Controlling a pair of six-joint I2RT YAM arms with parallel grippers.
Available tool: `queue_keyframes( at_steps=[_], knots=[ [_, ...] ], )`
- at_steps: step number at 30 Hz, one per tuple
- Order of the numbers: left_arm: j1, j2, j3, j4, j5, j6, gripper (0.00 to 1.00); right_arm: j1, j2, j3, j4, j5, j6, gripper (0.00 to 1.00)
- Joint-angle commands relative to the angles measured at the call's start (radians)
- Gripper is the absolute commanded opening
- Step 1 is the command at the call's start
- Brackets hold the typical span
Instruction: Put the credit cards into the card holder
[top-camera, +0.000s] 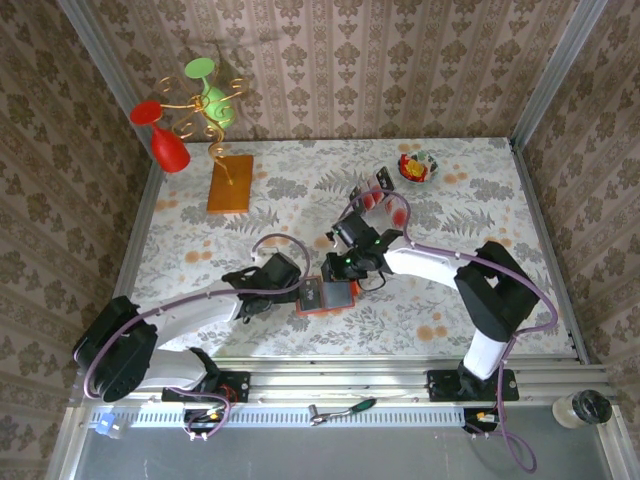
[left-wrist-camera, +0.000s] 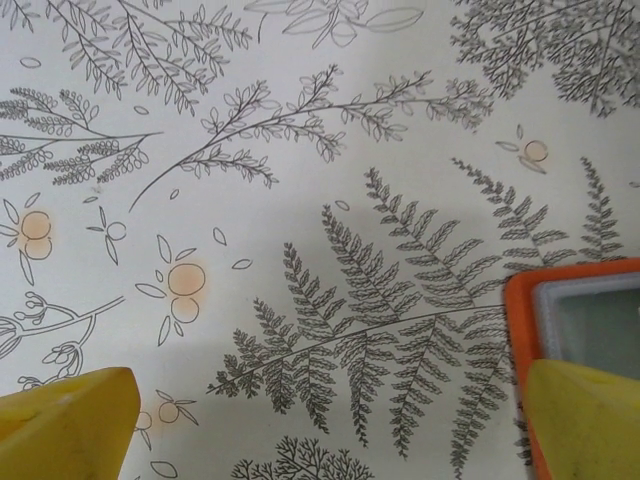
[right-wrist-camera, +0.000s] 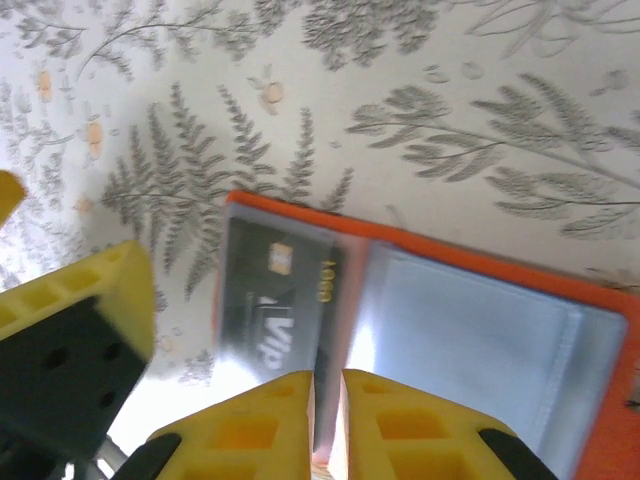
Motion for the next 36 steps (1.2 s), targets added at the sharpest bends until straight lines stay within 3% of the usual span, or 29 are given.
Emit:
queue_keyframes(
  at_steps=[1,16,36],
  knots=[
    [-0.027,0.000,0.055,-0.010,-0.011,-0.013,1.00,-0.023,-0.009,0.021,-0.088,0.053,-0.078,0.17],
    [-0.160,0.151,0.154,0.050,-0.026,-0.060,1.00,-0.075,0.108,0.069,-0.104,0.024,-0.139,0.10],
    [-0.195,0.239,0.120,0.130,-0.015,-0.056,1.00,-0.072,0.143,-0.030,0.031,-0.059,-0.045,0.07]
  ],
)
